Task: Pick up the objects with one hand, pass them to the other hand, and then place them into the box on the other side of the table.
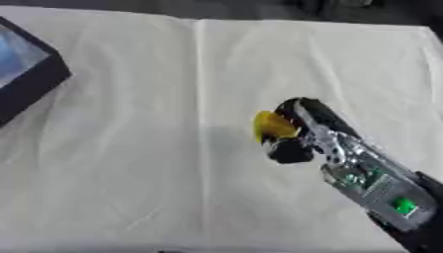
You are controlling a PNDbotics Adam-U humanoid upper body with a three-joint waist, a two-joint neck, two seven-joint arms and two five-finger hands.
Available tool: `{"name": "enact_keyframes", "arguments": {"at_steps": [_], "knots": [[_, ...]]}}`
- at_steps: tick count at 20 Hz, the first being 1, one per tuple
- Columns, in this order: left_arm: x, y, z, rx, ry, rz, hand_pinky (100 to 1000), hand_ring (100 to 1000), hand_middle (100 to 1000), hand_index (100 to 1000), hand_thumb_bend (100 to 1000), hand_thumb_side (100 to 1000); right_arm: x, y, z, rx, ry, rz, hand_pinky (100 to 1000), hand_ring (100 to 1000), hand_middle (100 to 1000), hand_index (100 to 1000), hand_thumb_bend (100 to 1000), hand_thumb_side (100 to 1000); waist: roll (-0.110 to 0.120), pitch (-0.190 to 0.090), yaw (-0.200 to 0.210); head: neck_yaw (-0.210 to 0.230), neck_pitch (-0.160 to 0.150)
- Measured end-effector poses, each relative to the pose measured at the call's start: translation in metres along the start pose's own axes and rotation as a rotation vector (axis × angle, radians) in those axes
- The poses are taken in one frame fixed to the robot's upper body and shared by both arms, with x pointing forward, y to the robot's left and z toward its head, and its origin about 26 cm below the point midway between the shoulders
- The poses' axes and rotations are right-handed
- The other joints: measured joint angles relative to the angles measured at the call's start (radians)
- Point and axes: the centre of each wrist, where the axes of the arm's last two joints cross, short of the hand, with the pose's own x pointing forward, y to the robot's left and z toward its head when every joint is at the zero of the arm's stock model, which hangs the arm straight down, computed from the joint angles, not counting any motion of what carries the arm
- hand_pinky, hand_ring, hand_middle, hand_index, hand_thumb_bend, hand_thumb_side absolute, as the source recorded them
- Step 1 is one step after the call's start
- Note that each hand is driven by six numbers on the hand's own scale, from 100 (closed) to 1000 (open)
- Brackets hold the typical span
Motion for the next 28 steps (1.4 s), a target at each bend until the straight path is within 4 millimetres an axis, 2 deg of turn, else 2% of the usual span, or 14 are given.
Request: {"name": "enact_keyframes", "arguments": {"at_steps": [6, 13, 21, 28], "knots": [[0.018, -0.012, -0.014, -0.149, 0.000, -0.032, 945, 1000, 640, 863, 100, 778, 0.004, -0.002, -0.001, -0.132, -0.111, 0.030, 533, 530, 469, 528, 100, 100, 0.020, -0.007, 0.002, 0.021, -0.002], [0.041, -0.041, -0.030, -0.366, 0.008, -0.071, 927, 1000, 648, 872, 100, 814, 0.007, 0.007, 0.000, -0.251, -0.236, 0.082, 540, 527, 466, 526, 100, 100, 0.034, -0.008, 0.025, 0.028, -0.015], [0.068, -0.085, -0.042, -0.608, -0.001, -0.102, 912, 1000, 663, 870, 100, 788, 0.011, 0.016, 0.002, -0.380, -0.361, 0.133, 586, 533, 470, 529, 100, 100, 0.041, -0.008, 0.054, 0.018, -0.024], [0.094, -0.113, -0.049, -0.762, -0.009, -0.148, 920, 1000, 701, 900, 100, 761, 0.015, 0.015, 0.001, -0.485, -0.471, 0.192, 609, 550, 478, 535, 100, 100, 0.048, -0.008, 0.072, 0.012, -0.025]]}}
